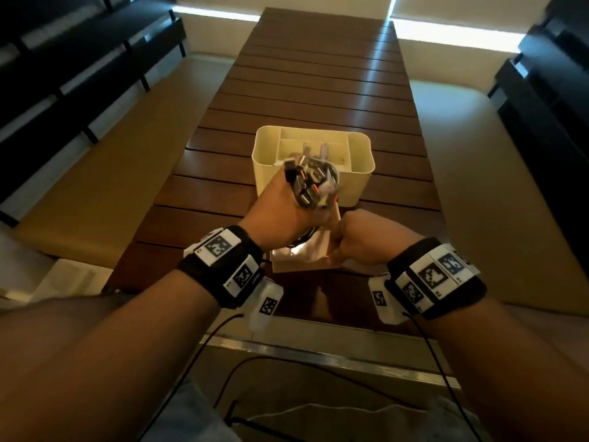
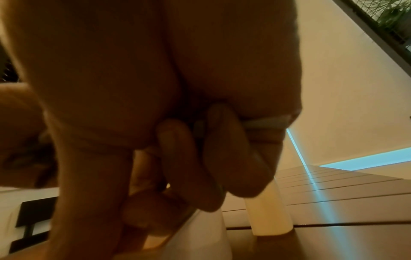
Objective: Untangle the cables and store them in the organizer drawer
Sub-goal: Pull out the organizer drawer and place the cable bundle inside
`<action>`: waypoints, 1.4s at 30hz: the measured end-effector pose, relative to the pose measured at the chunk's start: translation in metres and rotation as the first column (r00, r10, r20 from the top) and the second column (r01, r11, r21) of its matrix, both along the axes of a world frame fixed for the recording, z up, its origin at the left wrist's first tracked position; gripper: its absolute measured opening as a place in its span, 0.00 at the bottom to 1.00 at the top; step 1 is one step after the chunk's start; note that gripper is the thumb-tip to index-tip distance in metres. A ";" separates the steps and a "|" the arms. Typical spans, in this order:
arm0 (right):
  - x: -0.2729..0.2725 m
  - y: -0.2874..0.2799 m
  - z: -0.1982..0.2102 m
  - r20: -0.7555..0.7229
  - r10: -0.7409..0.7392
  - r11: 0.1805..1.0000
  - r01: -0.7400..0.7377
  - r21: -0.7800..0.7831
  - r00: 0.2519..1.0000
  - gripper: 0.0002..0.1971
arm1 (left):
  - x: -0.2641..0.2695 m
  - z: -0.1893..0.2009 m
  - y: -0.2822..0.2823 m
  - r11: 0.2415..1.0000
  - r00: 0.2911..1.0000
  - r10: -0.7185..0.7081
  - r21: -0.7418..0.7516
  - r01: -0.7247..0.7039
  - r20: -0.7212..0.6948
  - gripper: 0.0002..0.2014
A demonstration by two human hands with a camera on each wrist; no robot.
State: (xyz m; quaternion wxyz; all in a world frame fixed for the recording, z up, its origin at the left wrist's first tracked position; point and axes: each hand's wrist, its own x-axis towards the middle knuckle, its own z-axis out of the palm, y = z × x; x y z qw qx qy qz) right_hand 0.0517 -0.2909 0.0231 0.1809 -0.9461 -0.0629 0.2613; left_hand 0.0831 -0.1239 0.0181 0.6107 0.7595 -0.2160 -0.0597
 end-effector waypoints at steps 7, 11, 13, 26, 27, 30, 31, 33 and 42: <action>-0.002 -0.005 0.001 0.020 -0.010 1.000 0.010 -0.009 1.000 0.05 | 0.001 -0.027 -0.003 0.773 0.998 -0.064 0.633 0.049 0.001 0.39; 0.003 -0.009 0.003 -0.043 -0.004 0.998 0.002 -0.059 0.999 0.08 | -0.002 -0.026 -0.014 0.617 0.989 -0.128 0.787 0.022 0.073 0.42; 0.002 -0.018 0.010 -0.147 0.000 0.998 -0.010 -0.062 0.989 0.08 | -0.004 -0.033 -0.016 0.554 0.979 -0.165 0.832 -0.007 0.118 0.42; 0.005 0.005 0.021 0.134 0.007 0.997 0.003 -0.072 0.991 0.27 | -0.006 -0.045 -0.023 0.428 0.995 -0.093 0.904 0.015 0.028 0.37; 0.005 0.007 0.021 0.128 0.017 0.995 -0.005 -0.096 0.992 0.26 | -0.007 -0.043 -0.023 0.444 0.996 -0.089 0.896 0.027 0.014 0.37; 0.005 0.016 0.019 0.146 0.076 0.980 -0.046 -0.195 0.986 0.23 | -0.001 -0.037 -0.020 0.508 0.992 -0.097 0.853 0.121 -0.083 0.39; 0.006 0.020 0.017 0.147 0.093 0.971 -0.057 -0.233 0.985 0.23 | 0.003 -0.034 -0.016 0.533 0.984 -0.105 0.828 0.176 -0.141 0.41; 0.008 0.024 0.012 0.134 0.088 0.961 -0.048 -0.274 0.987 0.23 | 0.012 -0.030 -0.007 0.572 0.959 -0.115 0.773 0.276 -0.258 0.47; 0.005 0.037 0.013 0.145 0.088 0.951 -0.039 -0.307 0.985 0.22 | 0.001 0.005 0.002 0.473 0.928 -0.344 0.880 0.038 0.144 0.53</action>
